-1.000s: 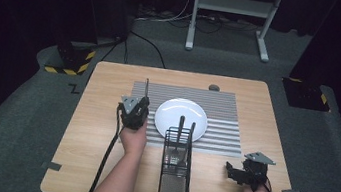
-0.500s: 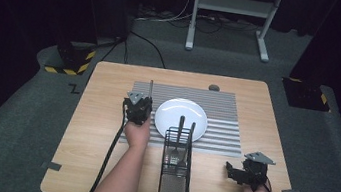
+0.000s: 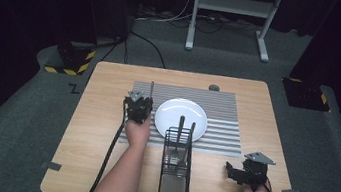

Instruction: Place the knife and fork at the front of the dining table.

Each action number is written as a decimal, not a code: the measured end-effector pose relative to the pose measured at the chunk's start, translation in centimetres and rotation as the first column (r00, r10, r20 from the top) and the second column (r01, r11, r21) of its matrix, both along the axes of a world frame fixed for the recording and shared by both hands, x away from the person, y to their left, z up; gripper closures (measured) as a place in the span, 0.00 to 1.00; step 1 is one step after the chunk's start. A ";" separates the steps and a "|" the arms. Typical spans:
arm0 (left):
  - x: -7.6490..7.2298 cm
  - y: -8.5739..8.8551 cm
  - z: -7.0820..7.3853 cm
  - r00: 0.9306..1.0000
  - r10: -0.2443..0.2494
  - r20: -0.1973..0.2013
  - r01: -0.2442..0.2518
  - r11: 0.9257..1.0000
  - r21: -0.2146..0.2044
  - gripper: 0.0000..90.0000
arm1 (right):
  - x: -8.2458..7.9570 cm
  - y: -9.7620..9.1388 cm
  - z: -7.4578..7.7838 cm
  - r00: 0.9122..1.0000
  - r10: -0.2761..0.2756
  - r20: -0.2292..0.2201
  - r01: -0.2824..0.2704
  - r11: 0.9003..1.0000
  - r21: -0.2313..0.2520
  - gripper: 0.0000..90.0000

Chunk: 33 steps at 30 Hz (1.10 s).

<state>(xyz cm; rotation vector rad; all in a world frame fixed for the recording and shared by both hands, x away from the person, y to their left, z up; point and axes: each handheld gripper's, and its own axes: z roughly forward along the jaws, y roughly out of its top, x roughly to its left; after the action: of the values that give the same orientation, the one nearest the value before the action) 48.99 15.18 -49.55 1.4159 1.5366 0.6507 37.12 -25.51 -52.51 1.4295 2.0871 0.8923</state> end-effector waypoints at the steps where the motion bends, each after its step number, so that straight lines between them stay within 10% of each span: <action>1: 0.1 0.0 0.0 1.000 0.002 -0.004 -0.002 1.000 -0.002 0.92 | 0.0 0.0 0.0 1.000 0.000 0.000 0.000 1.000 0.000 0.11; 33: 0.7 0.3 0.0 0.999 -0.006 -0.048 0.007 1.000 0.011 0.92 | -0.1 0.0 0.0 1.000 -0.002 -0.002 0.002 1.000 -0.001 0.11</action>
<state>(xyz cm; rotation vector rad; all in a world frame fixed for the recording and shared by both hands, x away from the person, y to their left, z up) 49.66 15.48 -49.57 1.4541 1.5677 0.6265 37.03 -25.52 -52.50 1.4322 2.0866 0.8887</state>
